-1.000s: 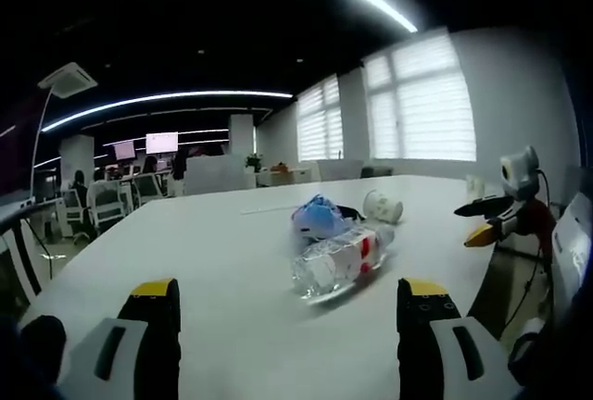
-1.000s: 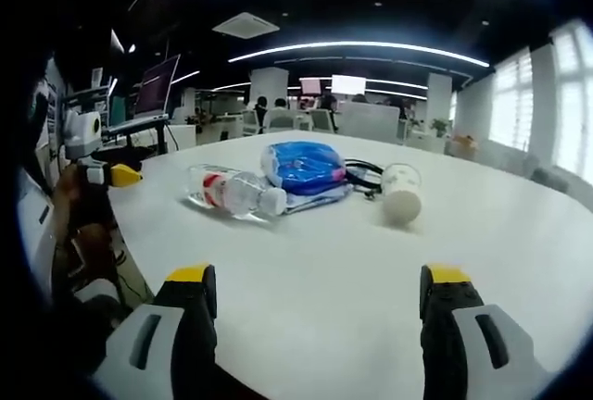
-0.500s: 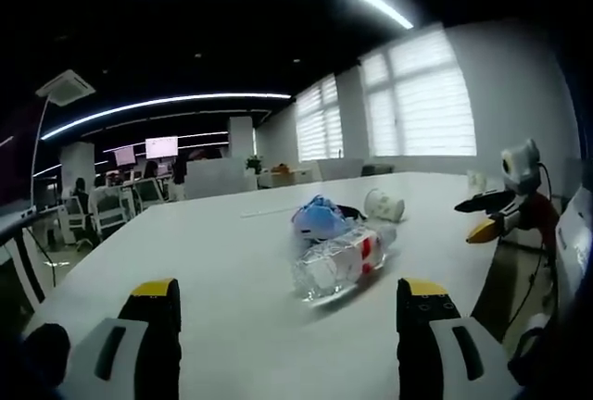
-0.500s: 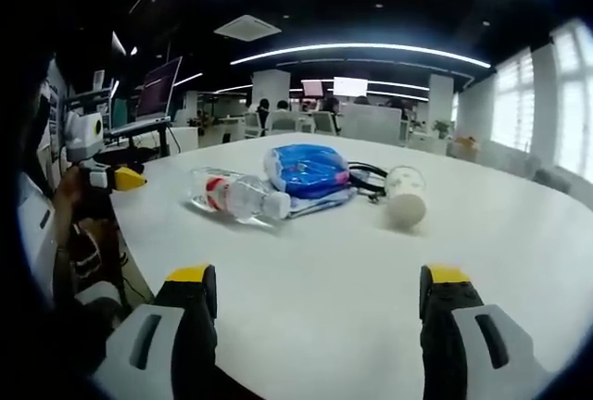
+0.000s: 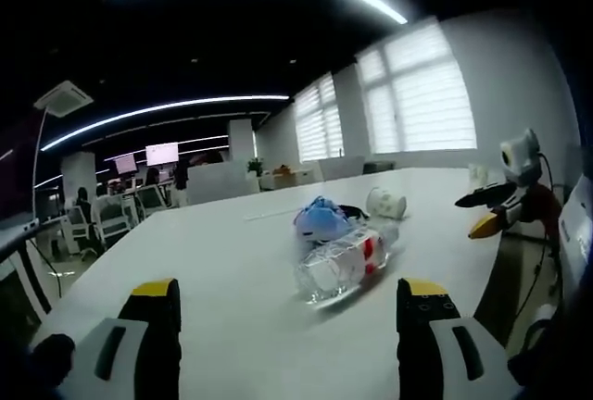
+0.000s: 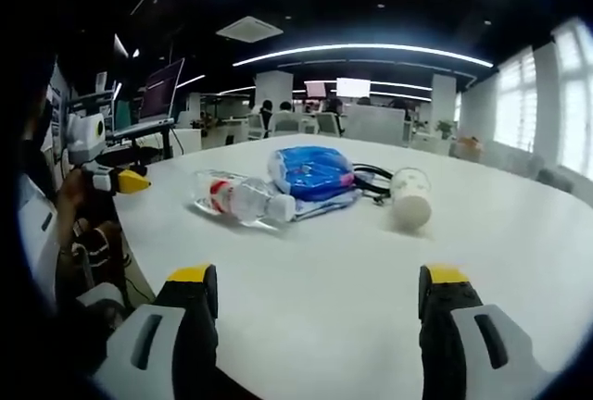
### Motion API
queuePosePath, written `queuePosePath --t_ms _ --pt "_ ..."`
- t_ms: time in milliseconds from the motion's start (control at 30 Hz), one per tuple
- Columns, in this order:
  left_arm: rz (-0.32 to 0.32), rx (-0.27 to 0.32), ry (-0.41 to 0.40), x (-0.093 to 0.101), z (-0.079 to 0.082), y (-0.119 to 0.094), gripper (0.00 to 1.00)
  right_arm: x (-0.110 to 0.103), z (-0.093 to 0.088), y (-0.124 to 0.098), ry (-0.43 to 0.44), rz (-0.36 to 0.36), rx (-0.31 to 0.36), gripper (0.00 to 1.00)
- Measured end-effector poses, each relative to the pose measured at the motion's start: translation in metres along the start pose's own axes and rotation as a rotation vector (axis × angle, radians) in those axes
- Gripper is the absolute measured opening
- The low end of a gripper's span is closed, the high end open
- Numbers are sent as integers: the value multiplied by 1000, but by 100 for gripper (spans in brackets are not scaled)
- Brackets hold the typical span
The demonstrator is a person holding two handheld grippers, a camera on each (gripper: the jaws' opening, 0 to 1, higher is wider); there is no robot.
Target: Arrange the tabletop items into an orderly group along one side of the table until the central work area is clear of visible clutter.
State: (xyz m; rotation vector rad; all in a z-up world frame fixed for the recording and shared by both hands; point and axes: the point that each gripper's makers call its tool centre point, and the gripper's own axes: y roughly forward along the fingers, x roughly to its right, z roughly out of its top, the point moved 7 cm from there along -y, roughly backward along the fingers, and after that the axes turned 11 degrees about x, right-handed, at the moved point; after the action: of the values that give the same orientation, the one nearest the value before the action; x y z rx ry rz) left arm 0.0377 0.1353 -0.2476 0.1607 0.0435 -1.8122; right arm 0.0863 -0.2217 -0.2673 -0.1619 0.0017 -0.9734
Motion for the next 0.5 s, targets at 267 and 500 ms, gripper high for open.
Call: queuePosePath --t_ms 267,500 --pt "5 -3 20 0 0 2 96 0 1 2 -3 2 -1 86" --pt "-1 3 32 2 1 4 96 -2 1 4 0 8 1 86"
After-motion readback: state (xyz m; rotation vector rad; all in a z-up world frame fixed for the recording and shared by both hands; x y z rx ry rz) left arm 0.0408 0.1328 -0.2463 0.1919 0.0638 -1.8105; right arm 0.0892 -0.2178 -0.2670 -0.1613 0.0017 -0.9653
